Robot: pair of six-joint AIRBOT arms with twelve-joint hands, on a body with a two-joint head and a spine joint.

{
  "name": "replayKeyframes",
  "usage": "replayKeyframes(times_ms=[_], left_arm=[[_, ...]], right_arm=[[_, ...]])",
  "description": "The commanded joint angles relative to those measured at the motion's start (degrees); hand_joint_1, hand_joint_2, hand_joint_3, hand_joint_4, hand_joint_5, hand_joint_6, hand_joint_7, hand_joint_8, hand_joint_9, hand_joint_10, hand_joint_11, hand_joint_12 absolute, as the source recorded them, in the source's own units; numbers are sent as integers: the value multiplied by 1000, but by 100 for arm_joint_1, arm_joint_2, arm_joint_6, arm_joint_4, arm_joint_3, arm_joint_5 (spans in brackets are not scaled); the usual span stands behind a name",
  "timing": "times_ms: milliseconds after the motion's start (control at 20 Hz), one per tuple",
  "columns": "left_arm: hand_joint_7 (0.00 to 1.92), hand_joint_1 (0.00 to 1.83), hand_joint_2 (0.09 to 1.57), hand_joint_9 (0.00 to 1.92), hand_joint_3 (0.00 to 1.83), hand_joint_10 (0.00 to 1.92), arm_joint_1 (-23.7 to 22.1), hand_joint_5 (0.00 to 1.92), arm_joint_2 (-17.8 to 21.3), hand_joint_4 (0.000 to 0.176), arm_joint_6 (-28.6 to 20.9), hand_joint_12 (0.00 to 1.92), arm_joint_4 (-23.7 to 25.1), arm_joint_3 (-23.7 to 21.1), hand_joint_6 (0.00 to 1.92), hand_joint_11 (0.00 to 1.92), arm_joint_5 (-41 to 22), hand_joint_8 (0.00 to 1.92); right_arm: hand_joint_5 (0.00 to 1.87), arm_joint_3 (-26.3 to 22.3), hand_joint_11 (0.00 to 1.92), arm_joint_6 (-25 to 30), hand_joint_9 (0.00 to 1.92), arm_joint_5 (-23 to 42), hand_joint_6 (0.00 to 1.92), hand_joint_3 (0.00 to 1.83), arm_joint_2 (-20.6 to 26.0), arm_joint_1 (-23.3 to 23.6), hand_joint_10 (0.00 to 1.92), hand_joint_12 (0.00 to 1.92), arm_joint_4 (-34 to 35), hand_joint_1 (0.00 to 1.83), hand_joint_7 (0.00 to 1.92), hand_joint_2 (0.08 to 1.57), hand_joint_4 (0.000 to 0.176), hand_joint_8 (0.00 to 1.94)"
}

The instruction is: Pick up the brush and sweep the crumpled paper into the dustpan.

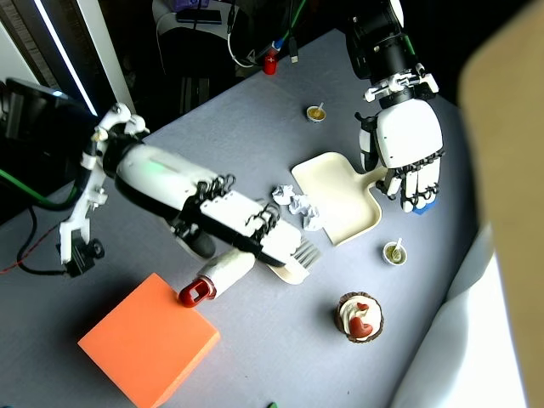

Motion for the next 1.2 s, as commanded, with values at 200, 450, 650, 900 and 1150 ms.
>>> replayKeyframes(times_ms=[200, 450, 650, 900, 1150], left_arm=[[447, 1099, 1114, 376, 0, 5, -74, 988, 38, 0, 11, 29, 88, 70, 967, 386, -225, 5], [441, 1094, 1128, 364, 0, 7, -28, 958, 28, 0, -46, 25, 88, 87, 1015, 383, -233, 7], [408, 1121, 1113, 335, 0, 3, 33, 991, 18, 0, -91, 14, 88, 115, 960, 358, -271, 2], [390, 1108, 1118, 324, 1, 2, 65, 980, -6, 0, -136, 26, 88, 138, 977, 345, -298, 2], [384, 1096, 1125, 314, 1, 0, 65, 965, -13, 0, -121, 14, 88, 161, 1004, 322, -331, 0]], right_arm=[[0, 117, 37, -70, 0, -510, 0, 10, -69, -42, 0, 5, -466, 1050, 0, 1073, 0, 0], [15, 475, 58, -42, 0, -543, 5, 4, -255, -153, 0, 13, -493, 1053, 0, 1076, 0, 0], [24, 615, 47, 38, 0, -562, 3, 6, -438, -172, 0, 7, -517, 1042, 0, 1092, 0, 0], [43, 816, 30, 46, 9, -559, 3, 8, -661, -176, 2, 3, -526, 1039, 3, 1108, 0, 0], [57, 1086, 52, 64, 11, -541, 6, 3, -852, -176, 3, 14, -497, 1039, 0, 1103, 0, 0]])
